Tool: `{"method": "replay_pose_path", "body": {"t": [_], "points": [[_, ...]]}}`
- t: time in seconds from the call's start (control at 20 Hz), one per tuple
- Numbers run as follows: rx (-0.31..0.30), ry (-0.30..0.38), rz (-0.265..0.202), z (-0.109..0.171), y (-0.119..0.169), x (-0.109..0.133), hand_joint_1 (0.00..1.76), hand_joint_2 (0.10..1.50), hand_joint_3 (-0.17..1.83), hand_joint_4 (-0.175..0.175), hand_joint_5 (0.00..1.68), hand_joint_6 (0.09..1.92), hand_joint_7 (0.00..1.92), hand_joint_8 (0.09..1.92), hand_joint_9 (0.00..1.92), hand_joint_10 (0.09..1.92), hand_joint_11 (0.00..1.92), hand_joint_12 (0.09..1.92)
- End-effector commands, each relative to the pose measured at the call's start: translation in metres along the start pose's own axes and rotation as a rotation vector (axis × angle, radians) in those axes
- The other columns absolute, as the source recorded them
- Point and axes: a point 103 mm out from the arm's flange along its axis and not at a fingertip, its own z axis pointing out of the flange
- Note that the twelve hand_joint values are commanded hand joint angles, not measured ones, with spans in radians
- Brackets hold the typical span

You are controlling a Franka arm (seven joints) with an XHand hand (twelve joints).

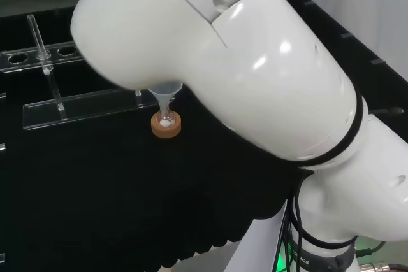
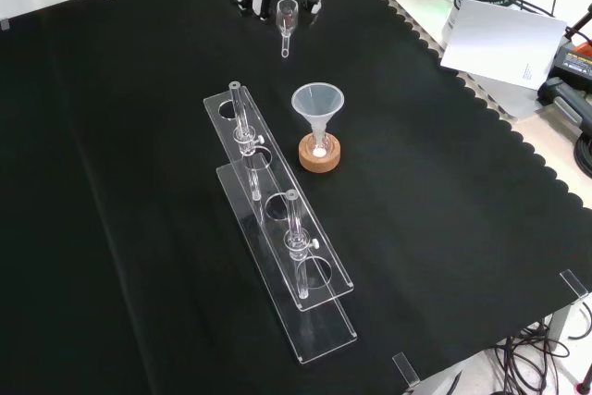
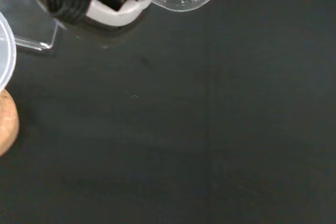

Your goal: Put the weighing funnel back on the table.

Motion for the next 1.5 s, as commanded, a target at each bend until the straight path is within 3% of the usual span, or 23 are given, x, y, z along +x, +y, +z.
{"method": "replay_pose_path", "body": {"t": [0.05, 0.7, 1.5], "points": [[0.004, 0.14, -0.018, 0.004, 0.004, -0.017, 1.12, 0.68, 0.6, 0.175, 1.28, 0.64, 0.62, 0.65, 0.92, 0.37, 0.7, 1.14], [-0.012, 0.228, -0.018, 0.014, 0.03, -0.039, 1.12, 0.68, 0.6, 0.175, 1.27, 0.64, 0.62, 0.65, 0.92, 0.37, 0.71, 1.14], [-0.017, 0.248, 0.015, 0.071, 0.109, -0.054, 1.12, 0.68, 0.6, 0.175, 1.27, 0.65, 0.62, 0.66, 0.93, 0.37, 0.72, 1.14]]}}
